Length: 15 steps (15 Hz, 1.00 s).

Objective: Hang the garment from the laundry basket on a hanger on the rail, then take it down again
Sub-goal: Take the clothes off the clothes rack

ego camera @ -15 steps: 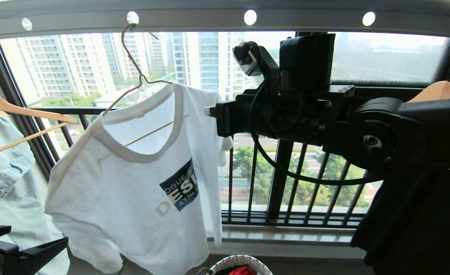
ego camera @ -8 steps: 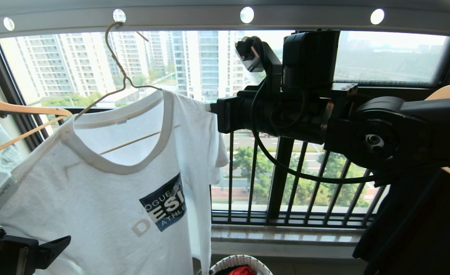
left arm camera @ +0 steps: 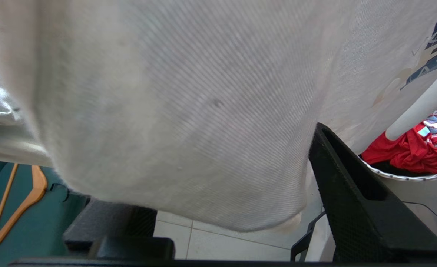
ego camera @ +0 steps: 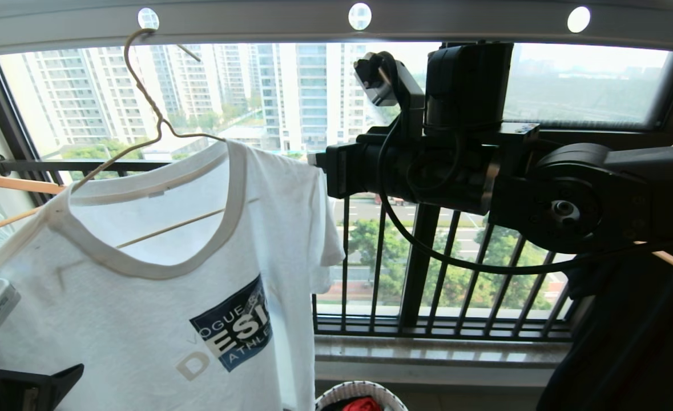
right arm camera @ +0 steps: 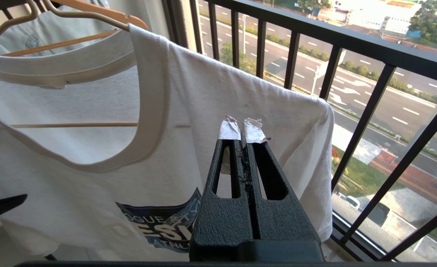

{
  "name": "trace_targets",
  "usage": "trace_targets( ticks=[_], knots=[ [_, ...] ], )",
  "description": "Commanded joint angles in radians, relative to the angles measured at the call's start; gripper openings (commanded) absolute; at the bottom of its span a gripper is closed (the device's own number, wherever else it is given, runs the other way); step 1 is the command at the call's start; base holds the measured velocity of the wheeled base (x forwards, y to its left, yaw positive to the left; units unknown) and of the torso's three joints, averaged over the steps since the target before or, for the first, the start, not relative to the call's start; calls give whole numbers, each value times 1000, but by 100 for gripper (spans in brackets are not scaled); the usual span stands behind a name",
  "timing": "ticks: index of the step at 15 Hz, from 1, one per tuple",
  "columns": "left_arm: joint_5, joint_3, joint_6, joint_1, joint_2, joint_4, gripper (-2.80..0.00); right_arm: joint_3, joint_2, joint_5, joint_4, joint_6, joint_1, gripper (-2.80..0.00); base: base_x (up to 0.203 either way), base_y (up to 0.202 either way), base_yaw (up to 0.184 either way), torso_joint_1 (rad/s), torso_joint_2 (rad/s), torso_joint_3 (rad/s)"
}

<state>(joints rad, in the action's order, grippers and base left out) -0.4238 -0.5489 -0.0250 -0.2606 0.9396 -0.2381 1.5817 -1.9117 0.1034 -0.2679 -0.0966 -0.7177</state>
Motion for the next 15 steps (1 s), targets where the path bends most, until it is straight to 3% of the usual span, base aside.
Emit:
trace_targets(
  ticks=[1,5,8,11,15],
  knots=[
    [-3,4,-1,0,-14,-1,-280,0,0,1,-2,0,0,-280,0,0,0,0,0,0],
    [-16,21,-3,0,-49,-3,-280,0,18,8,5,1,-2,-280,0,0,0,0,0,0],
    [-96,90,-10,0,-51,-1,-280,0,22,19,7,5,0,-280,0,0,0,0,0,0],
    [-102,160,-50,0,-57,14,-280,0,10,18,7,6,4,-280,0,0,0,0,0,0],
    [-101,189,-58,0,-110,14,-280,0,0,18,7,6,4,-280,0,0,0,0,0,0]
  ],
)
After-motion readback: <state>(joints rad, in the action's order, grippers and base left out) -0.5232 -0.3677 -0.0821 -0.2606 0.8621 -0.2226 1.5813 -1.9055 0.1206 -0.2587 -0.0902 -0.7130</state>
